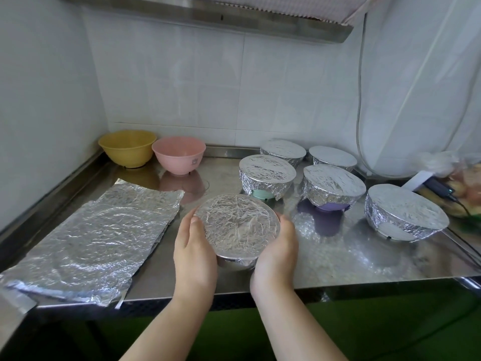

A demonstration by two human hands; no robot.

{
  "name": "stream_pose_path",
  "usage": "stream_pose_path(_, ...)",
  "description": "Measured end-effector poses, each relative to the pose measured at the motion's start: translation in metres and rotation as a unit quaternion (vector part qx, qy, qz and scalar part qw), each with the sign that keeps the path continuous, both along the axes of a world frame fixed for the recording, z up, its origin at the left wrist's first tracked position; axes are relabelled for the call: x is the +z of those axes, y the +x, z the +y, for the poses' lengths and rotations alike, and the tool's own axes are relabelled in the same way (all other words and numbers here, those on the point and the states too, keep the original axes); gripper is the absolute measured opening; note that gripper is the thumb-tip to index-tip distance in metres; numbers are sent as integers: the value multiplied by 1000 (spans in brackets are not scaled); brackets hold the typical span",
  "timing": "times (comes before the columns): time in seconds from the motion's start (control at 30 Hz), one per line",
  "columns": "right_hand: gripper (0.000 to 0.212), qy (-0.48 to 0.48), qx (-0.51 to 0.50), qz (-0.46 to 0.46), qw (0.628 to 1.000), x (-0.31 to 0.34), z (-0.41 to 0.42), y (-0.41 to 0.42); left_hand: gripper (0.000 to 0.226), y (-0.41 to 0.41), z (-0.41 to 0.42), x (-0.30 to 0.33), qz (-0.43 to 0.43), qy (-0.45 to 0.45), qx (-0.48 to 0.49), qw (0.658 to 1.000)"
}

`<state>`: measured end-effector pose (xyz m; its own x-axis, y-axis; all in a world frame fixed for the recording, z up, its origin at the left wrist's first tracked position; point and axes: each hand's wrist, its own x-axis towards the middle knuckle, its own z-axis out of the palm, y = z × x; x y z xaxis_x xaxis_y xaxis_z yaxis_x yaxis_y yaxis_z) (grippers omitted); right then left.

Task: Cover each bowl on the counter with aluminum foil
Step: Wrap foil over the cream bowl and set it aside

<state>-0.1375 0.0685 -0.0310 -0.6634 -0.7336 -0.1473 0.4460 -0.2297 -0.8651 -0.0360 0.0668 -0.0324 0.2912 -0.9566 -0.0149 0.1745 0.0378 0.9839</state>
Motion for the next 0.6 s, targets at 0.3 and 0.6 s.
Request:
stream_pose_path(0.3, 44, 2, 0, -25, 1000, 5, 4, -3, 42, 17, -15, 11, 16, -19, -38, 999)
stream_pose_path(0.6, 40, 10, 33, -115, 993, 7, -1, 1, 31, 4, -5, 6, 3, 6, -46, 999)
